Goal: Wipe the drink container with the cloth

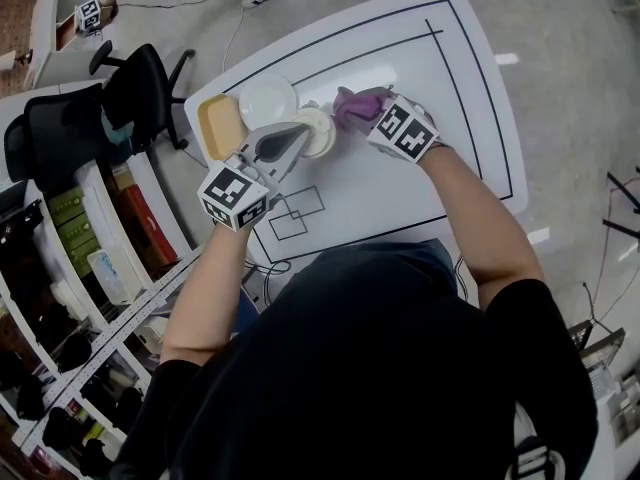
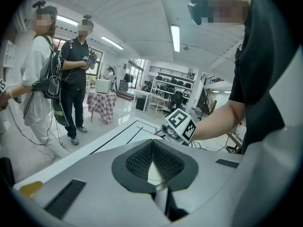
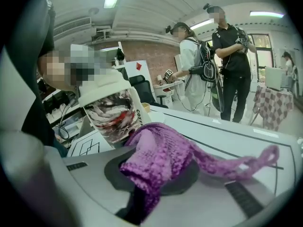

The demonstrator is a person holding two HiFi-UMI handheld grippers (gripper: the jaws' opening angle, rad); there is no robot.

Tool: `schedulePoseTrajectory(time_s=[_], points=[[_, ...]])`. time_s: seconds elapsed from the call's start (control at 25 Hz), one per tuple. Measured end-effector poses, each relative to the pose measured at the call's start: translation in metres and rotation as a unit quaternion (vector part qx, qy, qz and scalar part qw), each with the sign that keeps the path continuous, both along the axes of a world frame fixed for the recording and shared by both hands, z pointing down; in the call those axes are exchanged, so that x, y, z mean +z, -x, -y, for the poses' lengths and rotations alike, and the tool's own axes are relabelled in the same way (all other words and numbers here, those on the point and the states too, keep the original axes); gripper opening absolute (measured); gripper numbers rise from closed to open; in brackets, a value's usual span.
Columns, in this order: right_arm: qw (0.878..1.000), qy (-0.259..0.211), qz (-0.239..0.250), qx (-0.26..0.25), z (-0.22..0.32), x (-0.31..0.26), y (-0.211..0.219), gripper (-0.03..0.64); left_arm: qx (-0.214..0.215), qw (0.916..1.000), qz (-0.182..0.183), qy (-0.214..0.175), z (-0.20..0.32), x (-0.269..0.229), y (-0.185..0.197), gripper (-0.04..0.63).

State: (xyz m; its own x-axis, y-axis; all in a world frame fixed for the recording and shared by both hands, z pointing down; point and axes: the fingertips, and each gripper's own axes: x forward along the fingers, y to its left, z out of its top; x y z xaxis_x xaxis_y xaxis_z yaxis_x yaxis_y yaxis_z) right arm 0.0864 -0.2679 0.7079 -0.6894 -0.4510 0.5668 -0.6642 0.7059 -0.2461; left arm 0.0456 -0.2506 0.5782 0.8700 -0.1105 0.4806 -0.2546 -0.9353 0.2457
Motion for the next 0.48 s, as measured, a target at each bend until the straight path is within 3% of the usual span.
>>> schedulePoseTrajectory(time_s=[0.24,0.48], points=[[0.999,-0.047,-0.005,0.018,-0.007,-0.056,-0.026,0.075,-0.041,0.998,-0.032,0.036,0.005,-0.006,0.006,0.026],[0.994,-0.099,0.001,0.042,-0.018,-0.139,-0.044,0.075,-0.068,0.9939,-0.077,0.039,-0.001,-0.044,0.017,0.026]])
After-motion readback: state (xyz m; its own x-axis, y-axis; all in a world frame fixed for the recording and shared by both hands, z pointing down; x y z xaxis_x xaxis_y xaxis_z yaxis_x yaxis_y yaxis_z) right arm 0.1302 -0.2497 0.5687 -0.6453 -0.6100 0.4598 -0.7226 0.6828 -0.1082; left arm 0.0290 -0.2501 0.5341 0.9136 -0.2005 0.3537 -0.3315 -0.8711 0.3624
